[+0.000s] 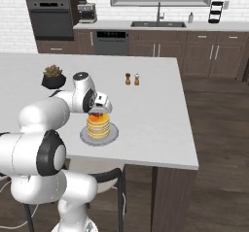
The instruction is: Take the strawberry from the fridge and place it on top of the pancake, located on the dining counter.
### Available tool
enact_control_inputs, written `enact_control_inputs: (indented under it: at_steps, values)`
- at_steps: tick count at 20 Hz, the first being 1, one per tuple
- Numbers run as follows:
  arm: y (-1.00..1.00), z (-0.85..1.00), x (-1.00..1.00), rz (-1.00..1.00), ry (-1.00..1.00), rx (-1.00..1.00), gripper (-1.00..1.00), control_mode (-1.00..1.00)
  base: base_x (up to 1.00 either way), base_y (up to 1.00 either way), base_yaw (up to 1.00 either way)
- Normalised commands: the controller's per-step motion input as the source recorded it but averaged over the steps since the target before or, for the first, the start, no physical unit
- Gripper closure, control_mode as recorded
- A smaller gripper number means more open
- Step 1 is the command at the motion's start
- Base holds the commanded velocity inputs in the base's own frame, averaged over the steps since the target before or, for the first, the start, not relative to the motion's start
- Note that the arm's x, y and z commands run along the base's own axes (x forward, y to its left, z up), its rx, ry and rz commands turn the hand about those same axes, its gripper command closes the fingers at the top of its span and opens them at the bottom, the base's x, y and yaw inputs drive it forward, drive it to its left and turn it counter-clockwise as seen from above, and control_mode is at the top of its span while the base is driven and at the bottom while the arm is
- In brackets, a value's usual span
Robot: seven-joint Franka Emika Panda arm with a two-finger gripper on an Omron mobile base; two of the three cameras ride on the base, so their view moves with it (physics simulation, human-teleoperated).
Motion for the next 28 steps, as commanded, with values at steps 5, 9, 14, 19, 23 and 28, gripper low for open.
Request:
enact_control_inputs:
  at_steps: [5, 9, 14, 19, 23, 28]
  values:
    - [0.00, -0.17, 0.21, 0.00, 0.00, 0.00, 1.00, -1.00, 0.00, 0.00, 0.00]
    - [0.00, -0.22, 0.01, 0.00, 0.00, 0.00, 1.00, -1.00, 0.00, 0.00, 0.00]
    - [0.00, -0.22, 0.00, 0.00, 0.00, 0.00, 1.00, -1.00, 0.00, 0.00, 0.00]
    - [0.00, -0.21, 0.00, 0.00, 0.00, 0.00, 1.00, -1.00, 0.00, 0.00, 0.00]
    - [0.00, -0.18, 0.00, 0.00, 0.00, 0.00, -1.00, -1.00, 0.00, 0.00, 0.00]
    - [0.00, -0.09, 0.00, 0.00, 0.00, 0.00, -1.00, -1.00, 0.00, 0.00, 0.00]
